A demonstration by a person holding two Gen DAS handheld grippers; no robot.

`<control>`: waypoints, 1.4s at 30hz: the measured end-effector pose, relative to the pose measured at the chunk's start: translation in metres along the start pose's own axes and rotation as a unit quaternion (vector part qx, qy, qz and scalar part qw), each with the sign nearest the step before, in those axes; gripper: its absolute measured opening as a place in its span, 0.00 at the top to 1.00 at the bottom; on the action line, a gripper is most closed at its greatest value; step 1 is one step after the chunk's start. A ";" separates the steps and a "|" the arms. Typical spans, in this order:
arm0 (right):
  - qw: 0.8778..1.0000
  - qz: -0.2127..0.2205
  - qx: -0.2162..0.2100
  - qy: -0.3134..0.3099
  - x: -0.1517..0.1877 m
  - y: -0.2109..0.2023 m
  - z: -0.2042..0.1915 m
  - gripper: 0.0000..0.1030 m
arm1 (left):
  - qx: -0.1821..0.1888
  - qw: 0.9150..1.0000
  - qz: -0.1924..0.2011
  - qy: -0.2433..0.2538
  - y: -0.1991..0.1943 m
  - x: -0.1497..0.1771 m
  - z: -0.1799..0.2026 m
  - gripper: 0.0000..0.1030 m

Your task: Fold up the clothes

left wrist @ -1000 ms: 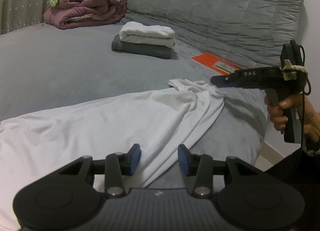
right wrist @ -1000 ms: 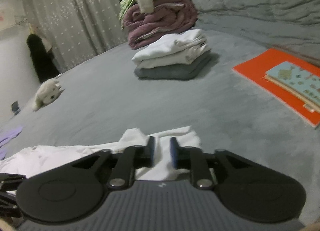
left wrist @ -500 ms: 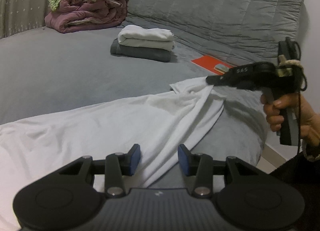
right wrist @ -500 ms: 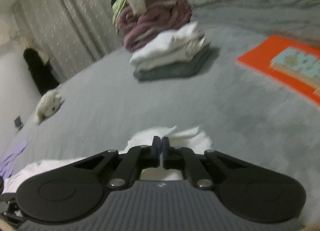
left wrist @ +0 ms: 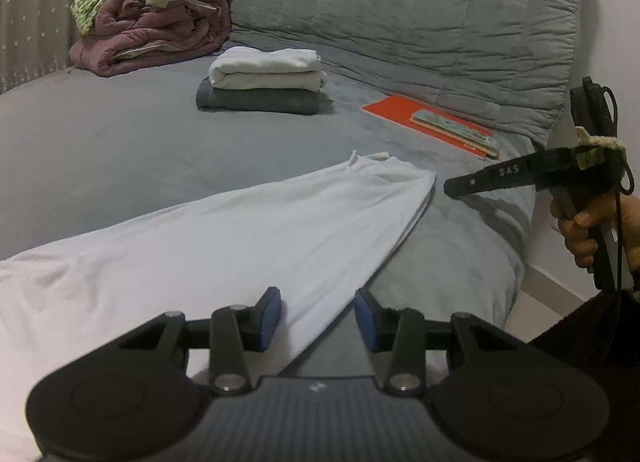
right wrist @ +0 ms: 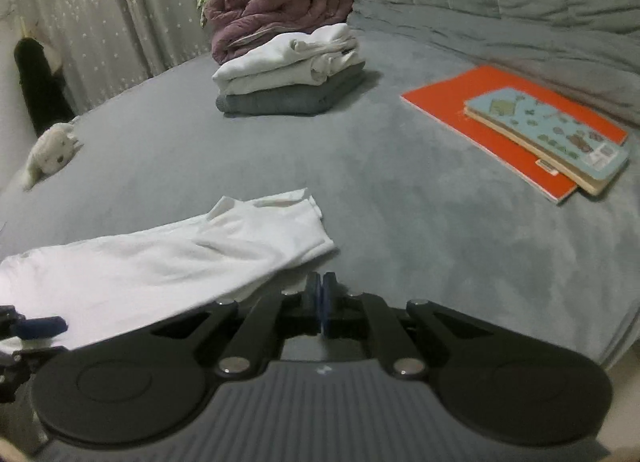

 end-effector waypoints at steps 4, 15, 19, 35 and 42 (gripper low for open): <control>0.999 0.030 -0.017 0.007 -0.012 -0.004 0.002 0.83 | -0.002 1.000 0.003 -0.006 -0.001 -0.002 -0.002 0.60; 0.995 0.033 -0.075 -0.055 -0.026 0.044 -0.037 0.61 | -0.016 1.000 0.001 0.004 0.000 -0.004 -0.014 0.59; 0.998 -0.004 -0.061 -0.034 -0.024 0.063 -0.034 0.66 | -0.010 1.000 -0.001 -0.005 0.002 -0.005 -0.020 0.59; 0.995 0.042 -0.091 0.014 -0.041 0.070 -0.023 0.65 | -0.010 1.000 -0.001 -0.020 0.001 -0.006 -0.032 0.59; 0.991 0.009 -0.112 -0.066 -0.027 0.078 -0.058 0.70 | -0.017 1.000 -0.001 -0.011 0.001 -0.007 -0.029 0.59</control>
Point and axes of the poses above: each gripper's, at about its wrist camera, not at the fingertips, and y roughly the way its jaws point, z to its right, x to its underside, the point moved 2 cm from there along y, roughly the way its jaws point, and after that the axes turned 14 degrees about z, right-handed, at the moved point
